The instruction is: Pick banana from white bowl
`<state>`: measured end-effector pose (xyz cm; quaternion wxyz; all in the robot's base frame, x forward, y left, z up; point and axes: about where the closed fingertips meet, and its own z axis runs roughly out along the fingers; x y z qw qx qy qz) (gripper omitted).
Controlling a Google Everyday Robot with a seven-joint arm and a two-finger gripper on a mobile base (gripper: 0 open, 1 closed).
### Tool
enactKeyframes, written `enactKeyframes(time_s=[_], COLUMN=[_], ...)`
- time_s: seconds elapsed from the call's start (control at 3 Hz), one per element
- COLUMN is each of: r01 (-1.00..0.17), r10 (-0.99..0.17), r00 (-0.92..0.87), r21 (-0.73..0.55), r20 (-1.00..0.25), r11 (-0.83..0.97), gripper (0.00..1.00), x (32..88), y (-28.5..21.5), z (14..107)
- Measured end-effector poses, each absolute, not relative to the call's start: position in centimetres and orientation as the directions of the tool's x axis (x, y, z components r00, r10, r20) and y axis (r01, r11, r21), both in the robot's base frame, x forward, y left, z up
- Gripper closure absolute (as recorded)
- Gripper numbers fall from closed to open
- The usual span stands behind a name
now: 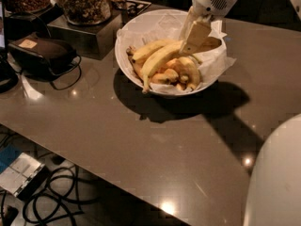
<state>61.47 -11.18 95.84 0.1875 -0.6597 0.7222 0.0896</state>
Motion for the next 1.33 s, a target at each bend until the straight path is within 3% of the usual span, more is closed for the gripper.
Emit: enactKeyframes(time_s=[1.33], r01=[-0.976], r10=[-0.82], r00=[0.115], r21=[-0.216], r20=[-0.56], r11=[0.011], gripper=[1.0], x=[58.3], y=[-10.1], z=[103.7])
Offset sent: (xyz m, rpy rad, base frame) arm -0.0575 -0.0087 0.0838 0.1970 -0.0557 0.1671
